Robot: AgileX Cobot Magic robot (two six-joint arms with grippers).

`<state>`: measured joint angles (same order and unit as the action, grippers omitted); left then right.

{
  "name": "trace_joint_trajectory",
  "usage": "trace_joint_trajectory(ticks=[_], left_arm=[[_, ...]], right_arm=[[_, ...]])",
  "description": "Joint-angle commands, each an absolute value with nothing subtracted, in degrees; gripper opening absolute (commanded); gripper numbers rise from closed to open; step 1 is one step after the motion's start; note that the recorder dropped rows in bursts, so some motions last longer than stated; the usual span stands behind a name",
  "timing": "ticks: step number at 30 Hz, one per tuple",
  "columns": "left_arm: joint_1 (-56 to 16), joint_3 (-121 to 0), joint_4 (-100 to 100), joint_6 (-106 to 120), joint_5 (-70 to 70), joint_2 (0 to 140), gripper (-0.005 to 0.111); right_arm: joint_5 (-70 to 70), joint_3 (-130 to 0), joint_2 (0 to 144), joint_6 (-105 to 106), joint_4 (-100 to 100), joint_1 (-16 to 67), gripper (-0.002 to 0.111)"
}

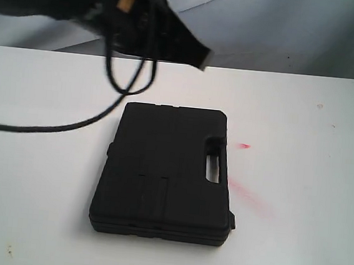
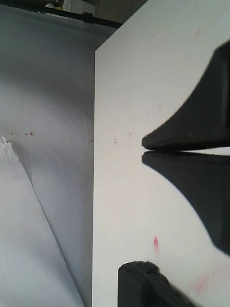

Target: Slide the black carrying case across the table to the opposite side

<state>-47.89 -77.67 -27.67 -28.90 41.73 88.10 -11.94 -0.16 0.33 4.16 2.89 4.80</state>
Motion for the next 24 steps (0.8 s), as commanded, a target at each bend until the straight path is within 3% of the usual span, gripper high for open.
trace_joint_trajectory(ticks=[1, 5, 13, 19, 24], left_arm=[[-43.8, -65.7, -29.3, -30.0, 32.1, 79.1, 0.0], [-38.5, -55.2, -29.3, -31.9, 23.7, 71.2, 0.0], [-25.4, -43.6, -26.4, -32.5, 20.7, 58.9, 0.0], [-10.2, -32.0, -9.2, -14.9, 16.0, 45.4, 0.0], [-4.6, -23.6, -7.5, -14.7, 16.7, 33.9, 0.0]], right_arm=[[-12.1, 0.0, 0.0, 4.2, 3.1, 4.7, 0.0], [-12.1, 0.0, 0.0, 4.2, 3.1, 4.7, 0.0], [-12.1, 0.0, 0.0, 4.2, 3.1, 4.7, 0.0], [-12.1, 0.0, 0.0, 4.2, 3.1, 4.7, 0.0], [-12.1, 0.0, 0.0, 4.2, 3.1, 4.7, 0.0]])
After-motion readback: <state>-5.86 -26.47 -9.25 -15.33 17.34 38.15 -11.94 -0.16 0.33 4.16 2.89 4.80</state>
